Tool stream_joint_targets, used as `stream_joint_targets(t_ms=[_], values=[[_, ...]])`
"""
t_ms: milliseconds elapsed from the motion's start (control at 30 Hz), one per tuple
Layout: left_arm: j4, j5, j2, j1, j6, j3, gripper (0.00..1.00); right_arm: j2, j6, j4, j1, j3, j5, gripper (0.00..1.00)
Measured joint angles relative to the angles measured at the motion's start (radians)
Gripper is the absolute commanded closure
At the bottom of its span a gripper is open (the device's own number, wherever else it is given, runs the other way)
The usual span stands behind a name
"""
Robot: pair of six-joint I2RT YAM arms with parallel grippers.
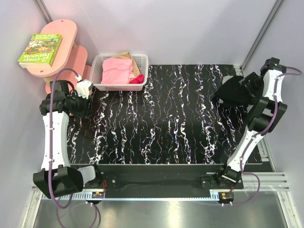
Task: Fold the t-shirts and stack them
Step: Put the neatly folded tshirt into the corner of the board with the right arm
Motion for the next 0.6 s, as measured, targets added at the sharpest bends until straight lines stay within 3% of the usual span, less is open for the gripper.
stream_joint_targets(t_ms=[233, 467, 600], values=[[-0.006, 0.008, 0.000, 0.000, 0.003, 0.010, 0.63, -0.087, 0.014, -0.073, 0.015, 0.016, 0.118, 0.00], [-0.014, 0.008, 0.000, 0.000, 0.003, 0.010, 0.63, -0.196, 0.016, -0.112, 0.097, 0.311, 0.103, 0.00], [-0.021, 0.007, -0.001, 0.000, 0.003, 0.010, 0.63, -0.210, 0.017, -0.107, 0.120, 0.329, 0.063, 0.00]])
